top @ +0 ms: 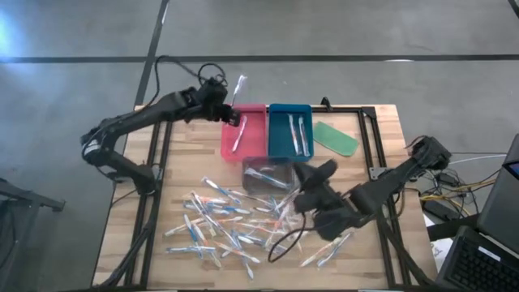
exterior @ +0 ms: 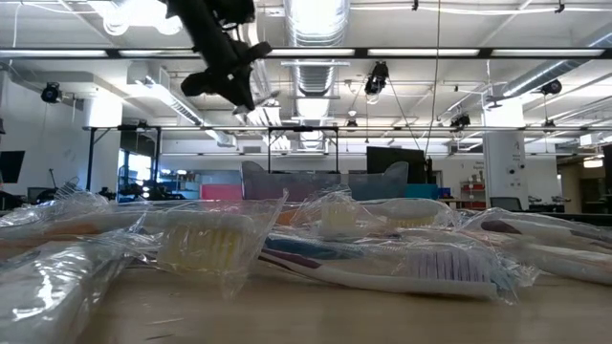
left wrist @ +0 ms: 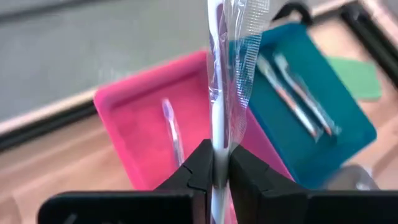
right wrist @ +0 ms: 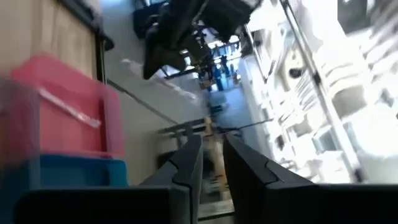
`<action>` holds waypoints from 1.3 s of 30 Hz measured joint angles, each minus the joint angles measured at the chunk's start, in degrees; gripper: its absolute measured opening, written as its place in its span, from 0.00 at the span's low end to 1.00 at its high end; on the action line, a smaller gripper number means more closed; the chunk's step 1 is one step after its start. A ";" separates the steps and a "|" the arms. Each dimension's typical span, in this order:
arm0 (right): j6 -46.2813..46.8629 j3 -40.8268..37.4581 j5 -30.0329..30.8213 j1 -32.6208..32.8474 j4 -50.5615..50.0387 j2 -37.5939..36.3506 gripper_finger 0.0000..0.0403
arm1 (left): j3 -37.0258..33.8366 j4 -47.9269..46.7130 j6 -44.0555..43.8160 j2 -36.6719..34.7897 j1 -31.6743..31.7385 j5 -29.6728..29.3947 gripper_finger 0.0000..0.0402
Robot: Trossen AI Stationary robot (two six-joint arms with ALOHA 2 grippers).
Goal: Pick & Place Toothbrushes
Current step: Put the purple toothbrush into the pink bin
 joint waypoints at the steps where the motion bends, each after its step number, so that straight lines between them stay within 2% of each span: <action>1: 1.83 0.01 -0.02 0.00 -0.65 -1.24 0.14 | 2.43 -3.12 -0.55 1.64 0.23 0.58 0.10; 7: 9.88 -0.01 -0.21 -0.57 -5.51 -9.35 0.12 | 15.27 -18.16 -2.15 10.64 1.47 5.86 0.08; 13: 14.51 -0.61 -0.50 -0.52 -8.97 -16.45 0.11 | 18.81 -20.01 -4.21 15.05 2.22 7.38 0.09; 19: 14.71 -2.32 -0.52 -0.50 -9.04 -21.74 0.14 | 16.99 -20.52 -7.28 16.86 2.36 7.57 0.08; 26: 15.80 -5.38 -0.60 -0.48 -9.08 -24.30 0.20 | 11.80 -16.49 -10.37 17.07 2.73 8.02 0.11; 39: 14.23 -7.60 -0.70 -0.52 -9.06 -24.57 0.28 | -0.36 1.08 -12.23 17.05 3.59 16.33 0.11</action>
